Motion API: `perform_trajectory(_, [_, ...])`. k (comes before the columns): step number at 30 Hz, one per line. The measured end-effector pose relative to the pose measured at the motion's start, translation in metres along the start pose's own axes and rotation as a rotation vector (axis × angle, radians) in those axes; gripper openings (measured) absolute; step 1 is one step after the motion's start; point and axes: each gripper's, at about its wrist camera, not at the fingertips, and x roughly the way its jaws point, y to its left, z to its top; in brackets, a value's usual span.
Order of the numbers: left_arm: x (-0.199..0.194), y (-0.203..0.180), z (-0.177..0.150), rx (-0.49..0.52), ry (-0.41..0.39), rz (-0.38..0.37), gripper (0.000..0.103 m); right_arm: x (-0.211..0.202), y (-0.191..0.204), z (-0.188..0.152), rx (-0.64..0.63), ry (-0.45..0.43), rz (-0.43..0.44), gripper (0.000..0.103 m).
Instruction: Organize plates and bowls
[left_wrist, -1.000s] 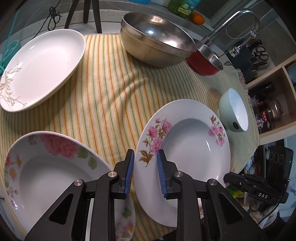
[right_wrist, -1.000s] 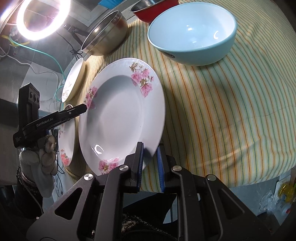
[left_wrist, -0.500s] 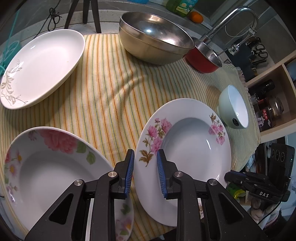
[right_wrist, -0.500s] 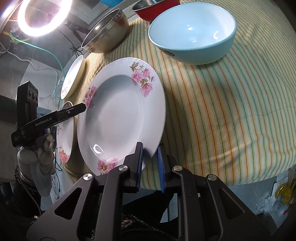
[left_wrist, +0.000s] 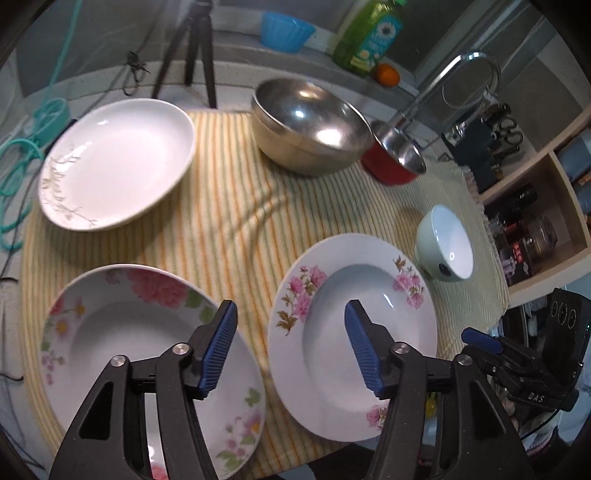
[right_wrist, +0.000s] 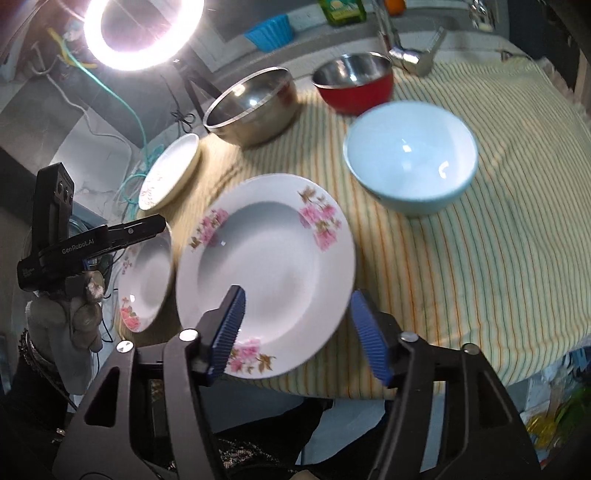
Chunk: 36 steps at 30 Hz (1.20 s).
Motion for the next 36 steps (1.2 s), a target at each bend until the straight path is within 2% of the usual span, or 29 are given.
perform_trajectory(8, [-0.036,0.039,-0.018,-0.141,-0.103,0.045,0.060,0.016,0.030,0.015,-0.087,0.018,0.047,0.065])
perform_trajectory(20, [-0.072,0.100,-0.067,-0.363,-0.180,0.128,0.060,0.060,0.094,0.039,-0.269,0.078,0.128,0.065])
perform_trajectory(31, [-0.080,0.131,-0.096,-0.469,-0.212,0.173,0.060,0.105,0.144,0.045,-0.414,0.157,0.146,0.065])
perform_trajectory(36, [-0.079,0.139,-0.104,-0.497,-0.228,0.169,0.060,0.125,0.158,0.046,-0.464,0.190,0.131,0.064])
